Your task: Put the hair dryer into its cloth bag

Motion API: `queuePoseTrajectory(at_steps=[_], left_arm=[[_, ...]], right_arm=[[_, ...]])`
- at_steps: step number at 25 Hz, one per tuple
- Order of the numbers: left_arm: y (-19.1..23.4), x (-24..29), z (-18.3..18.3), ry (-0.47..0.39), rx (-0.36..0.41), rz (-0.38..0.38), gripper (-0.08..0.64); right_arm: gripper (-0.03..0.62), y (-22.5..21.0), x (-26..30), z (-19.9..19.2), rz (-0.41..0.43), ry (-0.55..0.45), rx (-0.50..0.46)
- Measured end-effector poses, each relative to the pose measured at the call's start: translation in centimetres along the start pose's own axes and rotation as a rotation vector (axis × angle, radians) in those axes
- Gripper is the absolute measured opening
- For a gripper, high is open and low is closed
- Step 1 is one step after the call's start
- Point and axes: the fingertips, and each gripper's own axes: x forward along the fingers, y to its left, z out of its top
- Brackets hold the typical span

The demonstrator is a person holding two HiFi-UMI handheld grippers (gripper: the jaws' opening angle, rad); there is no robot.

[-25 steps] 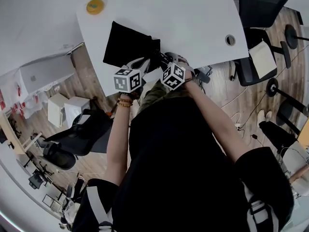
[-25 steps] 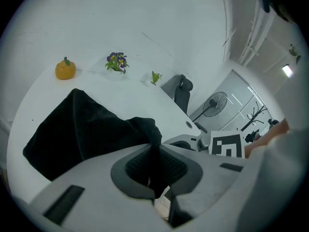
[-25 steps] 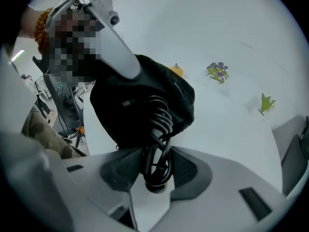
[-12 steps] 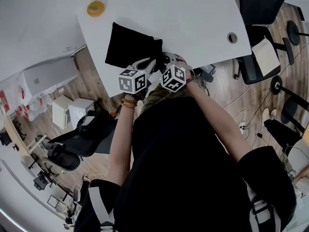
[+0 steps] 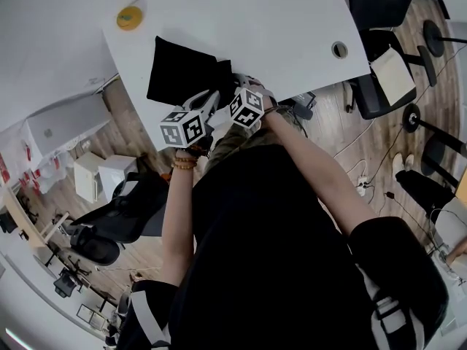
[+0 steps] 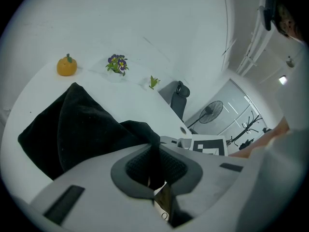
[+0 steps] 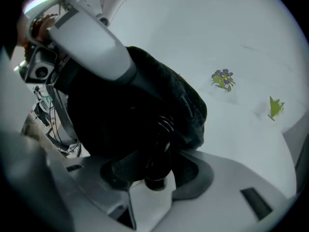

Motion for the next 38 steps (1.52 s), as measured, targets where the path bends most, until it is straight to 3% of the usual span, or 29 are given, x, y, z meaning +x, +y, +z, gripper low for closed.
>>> queuePoseTrajectory(at_steps=[3,5,14,20,38], left_arm=[[0.4,-0.3,0.0,0.000,0.008,0.005,0.038],[0.5,-0.3,0.0,-0.001,0.006,0.005,0.038],[0.1,-0.7,1.0,-0.035,-0.004,-0.028,0.037],[-0.7,-1.2,1.9,-0.071,-0.047,-0.088,0.035],[-1.2,-2.7,4.2,-0.118,-0.031,-0.143,0.034]], right_arm=[[0.230,0.3,-0.3,-0.4,0.012,0.006,-0.044],[0.183,0.1,-0.1,-0.6,-0.001,0.014,-0.038],[0.160,1.3,-1.6,4.3,0.028,-0.147,-0.103],[0.155,0.6,-0.8,6.6,0.052,-0.227,-0.090],[0.152,0.5,1.9,9.9,0.083,-0.300,-0.049]])
